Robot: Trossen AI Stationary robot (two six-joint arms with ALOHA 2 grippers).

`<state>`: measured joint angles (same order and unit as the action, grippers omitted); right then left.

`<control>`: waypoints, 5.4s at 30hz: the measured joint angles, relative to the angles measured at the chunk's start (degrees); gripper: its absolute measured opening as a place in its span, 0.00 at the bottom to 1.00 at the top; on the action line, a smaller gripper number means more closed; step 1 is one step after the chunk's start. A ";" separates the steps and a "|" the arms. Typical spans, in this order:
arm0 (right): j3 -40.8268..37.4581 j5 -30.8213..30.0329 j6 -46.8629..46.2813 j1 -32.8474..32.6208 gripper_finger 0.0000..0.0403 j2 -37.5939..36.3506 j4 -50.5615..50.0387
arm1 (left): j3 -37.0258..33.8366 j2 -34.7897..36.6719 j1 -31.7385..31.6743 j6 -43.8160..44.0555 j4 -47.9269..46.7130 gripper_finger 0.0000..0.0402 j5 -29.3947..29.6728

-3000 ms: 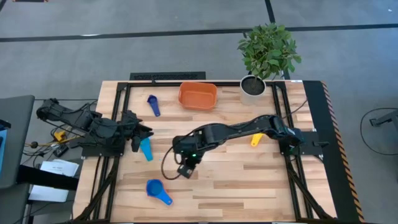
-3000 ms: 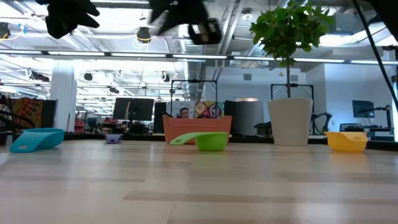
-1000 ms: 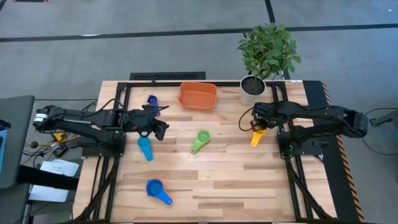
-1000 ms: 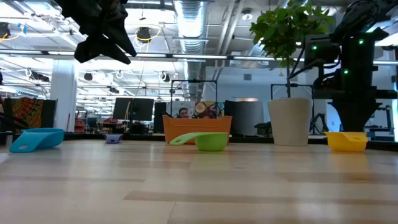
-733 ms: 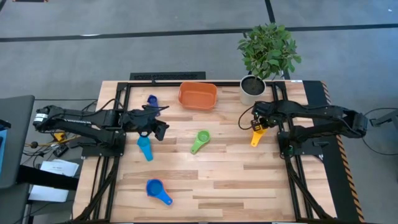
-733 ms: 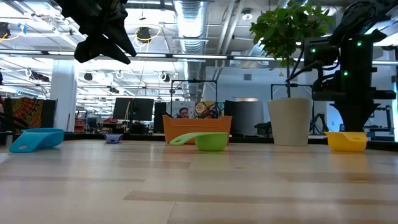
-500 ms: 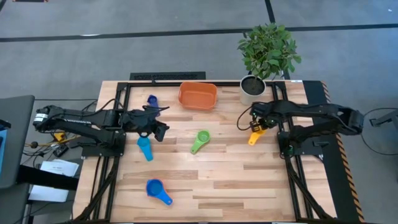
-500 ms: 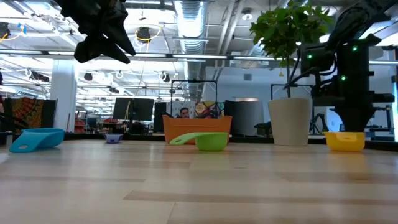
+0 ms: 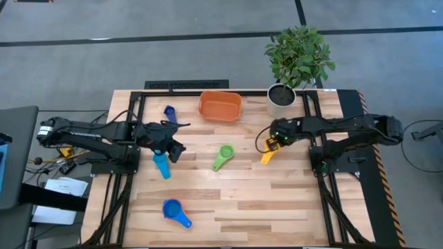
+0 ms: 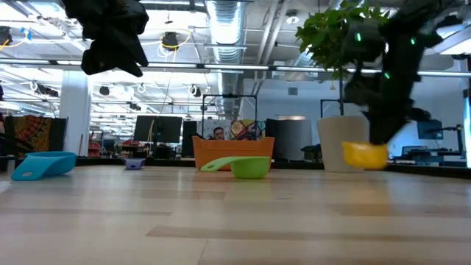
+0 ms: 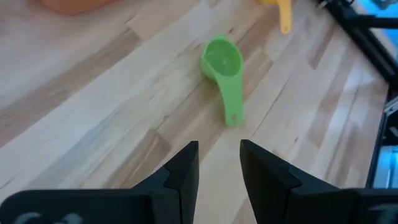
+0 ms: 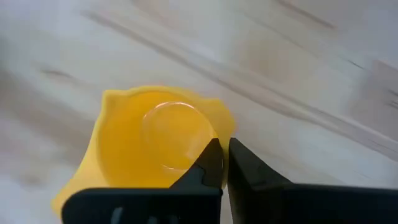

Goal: Nest measuring cups in basket
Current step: Stack the yellow measuring cup on top of the blue measuring cup

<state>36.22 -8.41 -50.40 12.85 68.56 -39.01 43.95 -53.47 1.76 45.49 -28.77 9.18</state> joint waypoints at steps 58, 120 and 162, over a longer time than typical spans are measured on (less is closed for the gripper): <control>97.95 17.60 30.52 -24.71 0.03 74.29 10.40 | 11.71 11.80 15.58 4.82 -30.95 0.26 11.61; 97.16 31.68 44.94 -21.40 0.03 79.29 20.22 | 11.67 6.48 15.56 9.27 -29.20 0.26 18.22; 97.20 32.49 40.24 -21.98 0.28 80.78 22.33 | 11.67 6.60 15.52 8.80 -27.21 0.26 19.13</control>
<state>133.43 24.08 -10.16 -9.13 149.34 -16.69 55.61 -46.87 17.28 54.28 -55.99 28.32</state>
